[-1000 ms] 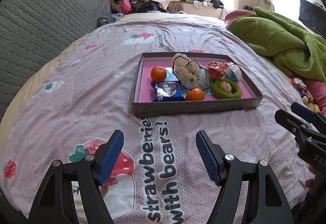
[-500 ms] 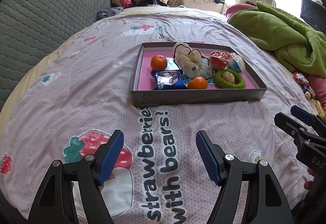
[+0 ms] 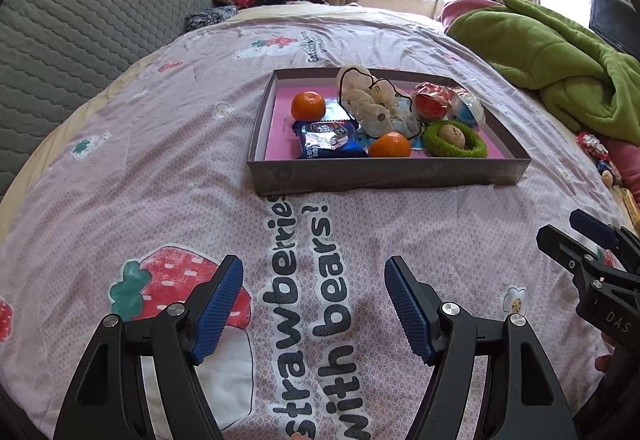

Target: Organize objects

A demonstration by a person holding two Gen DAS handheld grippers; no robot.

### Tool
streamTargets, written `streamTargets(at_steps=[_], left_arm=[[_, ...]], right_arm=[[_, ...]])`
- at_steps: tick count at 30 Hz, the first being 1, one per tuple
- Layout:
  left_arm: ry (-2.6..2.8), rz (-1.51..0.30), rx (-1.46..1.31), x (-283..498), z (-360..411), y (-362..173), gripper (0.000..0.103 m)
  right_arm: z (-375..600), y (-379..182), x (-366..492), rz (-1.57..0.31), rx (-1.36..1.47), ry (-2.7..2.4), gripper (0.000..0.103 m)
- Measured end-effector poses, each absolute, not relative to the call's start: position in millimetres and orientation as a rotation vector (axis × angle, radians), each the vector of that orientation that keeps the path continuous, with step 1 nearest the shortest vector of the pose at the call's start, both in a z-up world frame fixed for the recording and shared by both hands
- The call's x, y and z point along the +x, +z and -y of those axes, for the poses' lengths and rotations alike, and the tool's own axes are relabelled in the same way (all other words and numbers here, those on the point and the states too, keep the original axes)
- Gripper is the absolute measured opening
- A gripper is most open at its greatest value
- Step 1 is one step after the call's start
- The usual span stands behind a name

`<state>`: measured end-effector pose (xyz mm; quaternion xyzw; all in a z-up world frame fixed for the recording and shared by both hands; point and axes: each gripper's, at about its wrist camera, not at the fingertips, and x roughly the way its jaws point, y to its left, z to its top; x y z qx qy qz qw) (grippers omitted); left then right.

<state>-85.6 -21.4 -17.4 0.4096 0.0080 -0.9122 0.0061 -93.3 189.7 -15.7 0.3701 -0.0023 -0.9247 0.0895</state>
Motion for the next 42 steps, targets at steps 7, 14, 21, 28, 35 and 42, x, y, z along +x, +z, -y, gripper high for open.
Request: streamTargets(at_steps=[7,14,21,28,35,42], left_arm=[[-2.875,-0.028,1.236,-86,25,-20,0.075],[-2.883,-0.027,1.223,-88,25,-23,0.075],[-2.881,-0.023,1.222,-88,25,-24,0.075],[-2.878,-0.021,1.229,-88,25,-27,0.075],[-2.877,-0.020,1.237,-89,23,-28,0.075],[-2.886,-0.023,1.228,-87,23,-27,0.075]], right_arm=[[-191,-20,-91,0.018,1.079,-2.759,0.072],[-190,-25,-88,0.000,1.083,-2.762,0.072],[-190,-27,-88,-0.007,1.091,-2.763,0.072],[-192,-30,-90,0.000,1.116,-2.762,0.072],[-194,-32,-91,0.007,1.125,-2.761,0.072],[-191,-31,-90,-0.010,1.114,-2.762,0.072]])
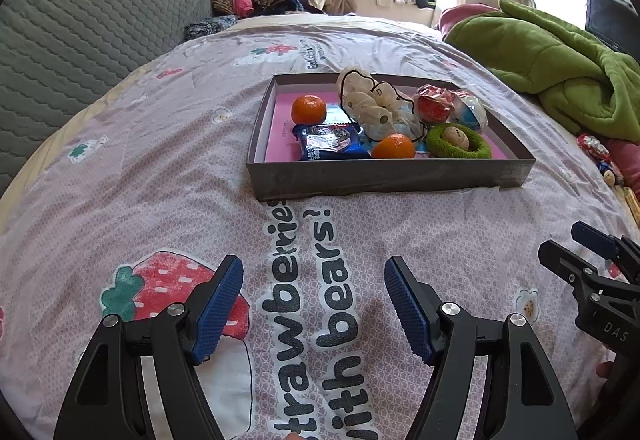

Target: Organize objects

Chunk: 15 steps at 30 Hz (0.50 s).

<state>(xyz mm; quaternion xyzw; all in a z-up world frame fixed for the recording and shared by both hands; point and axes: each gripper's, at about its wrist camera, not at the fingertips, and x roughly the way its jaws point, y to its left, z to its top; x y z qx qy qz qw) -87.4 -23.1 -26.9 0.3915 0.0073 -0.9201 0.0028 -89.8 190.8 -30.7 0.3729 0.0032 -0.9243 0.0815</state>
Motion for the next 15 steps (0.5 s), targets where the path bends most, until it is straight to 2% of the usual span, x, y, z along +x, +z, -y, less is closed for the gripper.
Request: streamTargets(at_steps=[15], left_arm=[[-2.895,-0.007,1.213,-87.5,21.4,-26.4,0.075]], right_arm=[[-190.8,-31.0,-89.6,-0.022,1.114,-2.764,0.072]])
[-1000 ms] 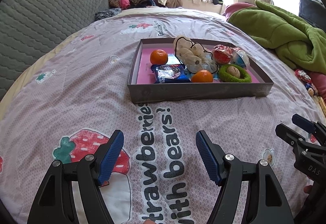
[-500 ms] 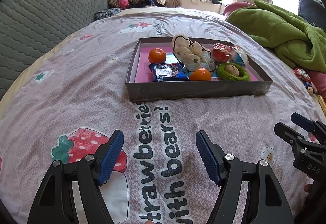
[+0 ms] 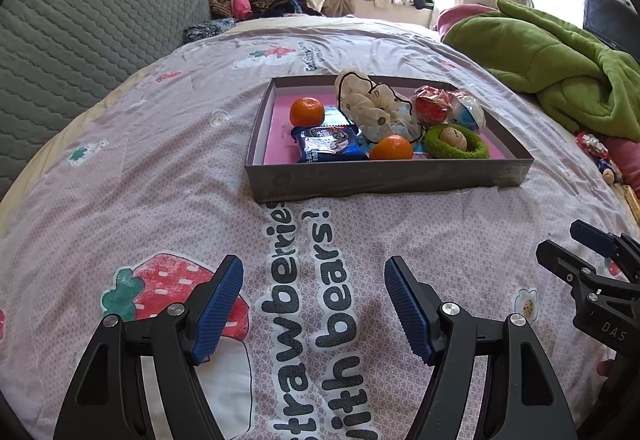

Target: Organize objects

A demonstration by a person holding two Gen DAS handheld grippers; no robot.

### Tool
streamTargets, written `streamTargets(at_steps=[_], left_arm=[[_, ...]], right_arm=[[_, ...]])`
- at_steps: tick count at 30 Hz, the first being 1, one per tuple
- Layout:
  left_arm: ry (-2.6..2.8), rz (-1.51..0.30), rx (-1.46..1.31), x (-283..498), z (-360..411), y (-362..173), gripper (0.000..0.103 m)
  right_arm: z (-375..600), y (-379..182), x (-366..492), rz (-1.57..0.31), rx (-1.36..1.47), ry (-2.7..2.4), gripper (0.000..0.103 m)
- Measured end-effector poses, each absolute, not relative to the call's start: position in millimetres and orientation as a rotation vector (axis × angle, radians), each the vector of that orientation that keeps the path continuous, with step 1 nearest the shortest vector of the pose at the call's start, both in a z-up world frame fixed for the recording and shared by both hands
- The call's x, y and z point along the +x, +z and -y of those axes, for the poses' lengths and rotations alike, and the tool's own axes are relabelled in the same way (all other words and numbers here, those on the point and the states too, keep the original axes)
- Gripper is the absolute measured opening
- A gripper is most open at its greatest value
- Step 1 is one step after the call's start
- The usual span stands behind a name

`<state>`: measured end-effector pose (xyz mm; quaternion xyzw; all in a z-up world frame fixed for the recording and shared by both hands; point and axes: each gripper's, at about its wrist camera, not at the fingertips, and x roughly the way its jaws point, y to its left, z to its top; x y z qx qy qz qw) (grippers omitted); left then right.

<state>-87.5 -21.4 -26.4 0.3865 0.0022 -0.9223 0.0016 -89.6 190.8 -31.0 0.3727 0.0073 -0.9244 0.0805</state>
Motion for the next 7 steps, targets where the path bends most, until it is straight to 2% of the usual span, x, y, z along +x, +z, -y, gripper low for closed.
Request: streamTargets(at_steps=[7], left_arm=[[-2.892,0.011,1.213,-86.8,20.2,-26.8,0.075]], right_arm=[[-188.9,-32.8,-89.5,-0.035,1.125,-2.759,0.072]])
